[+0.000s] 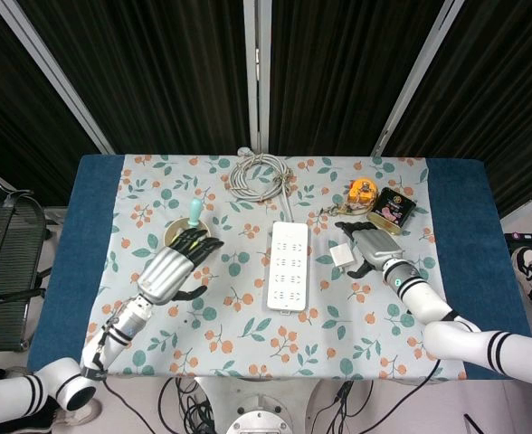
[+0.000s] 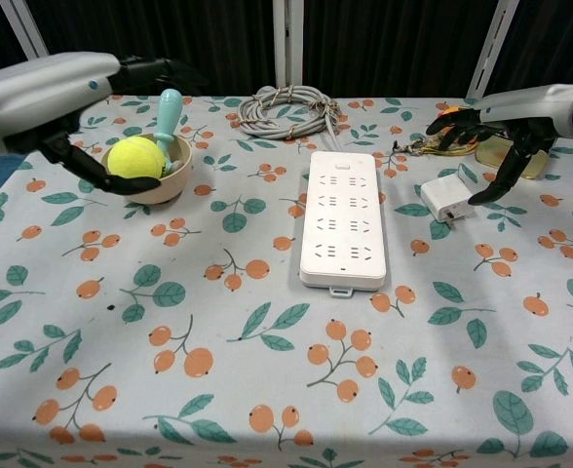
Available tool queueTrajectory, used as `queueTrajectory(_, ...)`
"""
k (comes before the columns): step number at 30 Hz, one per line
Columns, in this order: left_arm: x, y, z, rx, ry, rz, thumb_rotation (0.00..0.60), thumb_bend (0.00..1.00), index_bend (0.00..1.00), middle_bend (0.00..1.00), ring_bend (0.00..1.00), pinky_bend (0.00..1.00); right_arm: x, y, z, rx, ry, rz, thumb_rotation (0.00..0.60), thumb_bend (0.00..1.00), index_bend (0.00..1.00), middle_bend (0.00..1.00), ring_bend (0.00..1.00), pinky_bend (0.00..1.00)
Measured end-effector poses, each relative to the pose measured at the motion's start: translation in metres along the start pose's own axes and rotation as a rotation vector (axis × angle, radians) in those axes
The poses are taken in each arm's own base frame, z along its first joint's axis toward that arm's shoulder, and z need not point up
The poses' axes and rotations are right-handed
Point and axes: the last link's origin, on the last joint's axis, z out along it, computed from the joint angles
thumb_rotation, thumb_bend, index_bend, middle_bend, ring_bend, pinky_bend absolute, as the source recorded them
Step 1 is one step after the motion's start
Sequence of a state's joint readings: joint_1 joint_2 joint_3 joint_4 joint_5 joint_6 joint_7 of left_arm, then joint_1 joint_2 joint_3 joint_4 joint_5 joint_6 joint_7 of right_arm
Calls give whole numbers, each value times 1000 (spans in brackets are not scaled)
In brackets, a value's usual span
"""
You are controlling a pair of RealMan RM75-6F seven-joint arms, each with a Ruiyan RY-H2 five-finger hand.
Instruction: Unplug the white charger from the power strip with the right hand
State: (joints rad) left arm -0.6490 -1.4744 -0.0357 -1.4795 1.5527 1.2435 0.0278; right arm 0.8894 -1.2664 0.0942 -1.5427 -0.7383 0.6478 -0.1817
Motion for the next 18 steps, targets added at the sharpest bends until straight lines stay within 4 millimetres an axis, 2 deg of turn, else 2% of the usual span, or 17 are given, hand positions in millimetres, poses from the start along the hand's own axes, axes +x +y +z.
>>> queueTrajectory(6, 23, -37, -27, 117, 37, 49, 600, 212, 112, 123, 57, 85, 15, 7, -20, 3, 93, -9, 600, 108, 0, 28, 0, 0)
queueTrajectory(9, 40, -60, -50, 203, 63, 83, 600, 211, 112, 123, 57, 81, 23, 17, -38, 2, 189, -49, 600, 137, 0, 58, 0, 0)
queueTrajectory(14, 68, -97, -105, 388, 103, 127, 600, 211, 111, 123, 57, 69, 29, 51, -89, -35, 400, -120, 600, 143, 0, 62, 0, 0)
queueTrajectory(18, 76, -114, -149, 527, 119, 131, 600, 211, 112, 123, 57, 59, 16, 82, -142, -75, 521, -137, 600, 143, 0, 56, 0, 0)
